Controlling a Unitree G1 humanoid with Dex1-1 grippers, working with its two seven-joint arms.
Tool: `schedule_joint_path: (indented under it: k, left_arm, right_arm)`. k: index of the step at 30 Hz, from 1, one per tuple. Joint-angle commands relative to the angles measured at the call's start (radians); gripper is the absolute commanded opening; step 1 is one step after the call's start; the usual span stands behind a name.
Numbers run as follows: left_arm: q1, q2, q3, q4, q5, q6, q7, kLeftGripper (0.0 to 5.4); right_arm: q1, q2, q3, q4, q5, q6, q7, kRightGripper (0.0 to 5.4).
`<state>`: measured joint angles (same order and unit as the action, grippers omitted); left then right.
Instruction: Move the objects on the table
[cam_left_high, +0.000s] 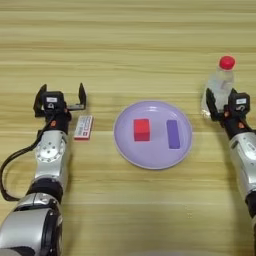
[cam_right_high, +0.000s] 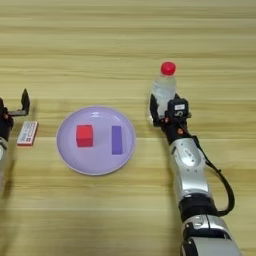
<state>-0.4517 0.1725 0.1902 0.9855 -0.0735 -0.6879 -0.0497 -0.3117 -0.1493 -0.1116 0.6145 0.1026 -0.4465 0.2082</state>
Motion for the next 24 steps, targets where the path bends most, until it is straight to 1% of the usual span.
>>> schedule_joint_path:
  k: [1, 4, 7, 21, 22, 24]
  left_arm:
    - [-0.007, -0.005, -0.005, -0.011, 0.011, -0.009, 0.011, 5.40]
    - [-0.008, -0.006, -0.007, -0.011, 0.013, -0.008, 0.014, 5.40]
    - [-0.010, -0.006, -0.009, -0.008, 0.012, -0.008, 0.016, 5.40]
    - [-0.013, -0.002, -0.009, -0.001, 0.010, -0.009, 0.020, 5.40]
    - [-0.014, -0.001, -0.009, 0.000, 0.010, -0.009, 0.020, 5.40]
    - [-0.015, 0.000, -0.009, 0.001, 0.010, -0.009, 0.020, 5.40]
  right_arm:
    - [0.095, -0.002, 0.020, -0.019, -0.010, 0.061, 0.023, 2.98]
    - [0.132, -0.005, 0.028, -0.026, -0.016, 0.082, 0.030, 2.98]
    - [0.147, -0.007, 0.034, -0.016, -0.019, 0.092, 0.031, 2.98]
    - [0.147, -0.006, 0.043, -0.011, -0.012, 0.093, 0.035, 2.98]
    - [0.146, -0.007, 0.043, -0.010, -0.014, 0.095, 0.034, 3.35]
    - [0.144, -0.012, 0.047, -0.012, -0.018, 0.096, 0.037, 3.69]
